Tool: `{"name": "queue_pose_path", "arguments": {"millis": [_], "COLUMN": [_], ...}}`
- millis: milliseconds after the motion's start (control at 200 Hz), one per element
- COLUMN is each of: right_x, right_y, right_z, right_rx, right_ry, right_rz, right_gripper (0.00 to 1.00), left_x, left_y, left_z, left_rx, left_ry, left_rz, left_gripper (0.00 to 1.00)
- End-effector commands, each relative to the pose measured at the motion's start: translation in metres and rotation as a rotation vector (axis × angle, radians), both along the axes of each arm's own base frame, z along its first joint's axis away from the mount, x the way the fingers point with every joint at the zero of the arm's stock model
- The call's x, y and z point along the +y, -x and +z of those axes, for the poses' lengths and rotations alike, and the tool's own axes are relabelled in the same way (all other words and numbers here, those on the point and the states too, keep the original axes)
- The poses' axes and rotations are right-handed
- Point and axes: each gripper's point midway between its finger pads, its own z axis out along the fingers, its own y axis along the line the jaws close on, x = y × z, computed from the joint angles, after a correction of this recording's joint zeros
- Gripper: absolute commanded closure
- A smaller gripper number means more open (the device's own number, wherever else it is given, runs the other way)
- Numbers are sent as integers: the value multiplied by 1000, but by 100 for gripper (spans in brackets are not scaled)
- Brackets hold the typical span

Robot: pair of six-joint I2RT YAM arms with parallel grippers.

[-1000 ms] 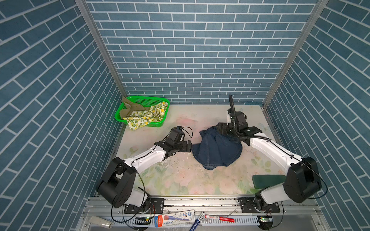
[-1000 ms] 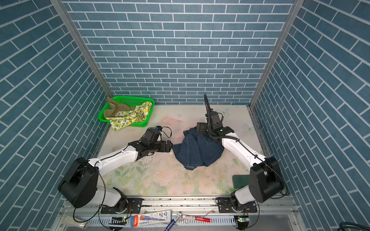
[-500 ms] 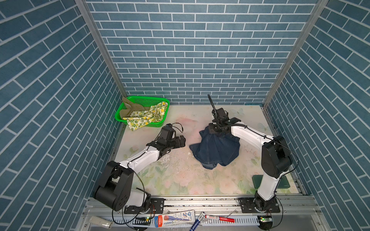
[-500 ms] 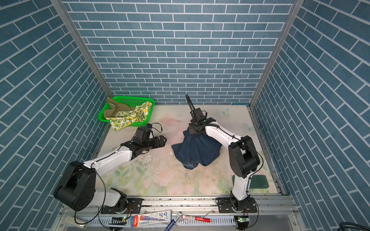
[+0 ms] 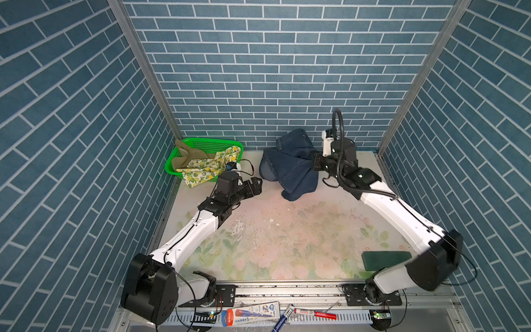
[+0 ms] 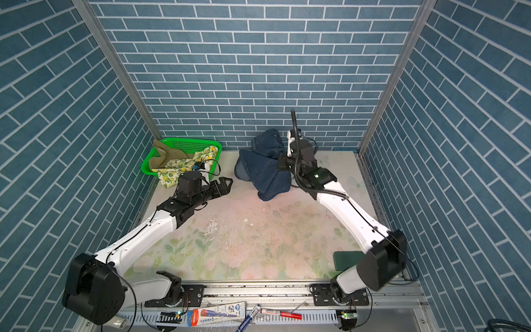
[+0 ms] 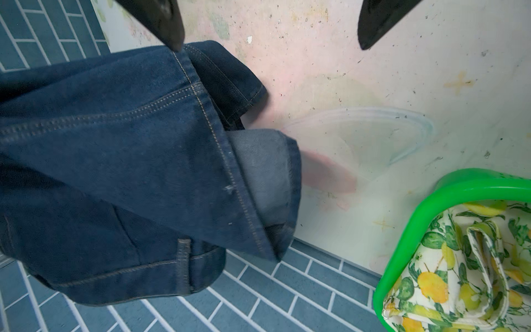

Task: Fold and stack skirts
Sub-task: Flatten out the skirt at the center of the table.

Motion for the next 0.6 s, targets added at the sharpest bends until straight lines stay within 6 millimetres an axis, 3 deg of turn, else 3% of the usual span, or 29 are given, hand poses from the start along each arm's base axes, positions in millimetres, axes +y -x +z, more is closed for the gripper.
{"name": "queue_pose_path", "arguments": {"millis": [0,35,75,145,280,400,520,595], "right_x": [-41,-52,-63,-78,-97,-102,-93,-76], "right_y": [27,38,49,64,75,65,45,32], "right_z": [-75,-105,-131,-156,-152,-145,-148,-150], "right_rx": [83,140,191,240,228,256,308,336], "right_ry": [1,29,52,84,121,89,60,76], "right_rz": [-145,-177,-207,-242,-285,-277,-203,-114], "right_gripper": [80,56,37,19,16,17,18,19], "left_x": [1,-1,-4,-11,-27,-46,-65,-77], "left_y": [6,8,10,16,29,35,38,36], "left_z": [-14,-19,-25,-40,-72,-91,-105,-110], "left_rx": [28,41,51,81,142,178,204,219], "left_ry": [-14,-14,-16,-20,-21,-16,3,26], "left_rz": [-3,-10,-18,-39,-74,-114,-144,-163], "left_gripper": [6,6,6,6,7,7,7,8]}}
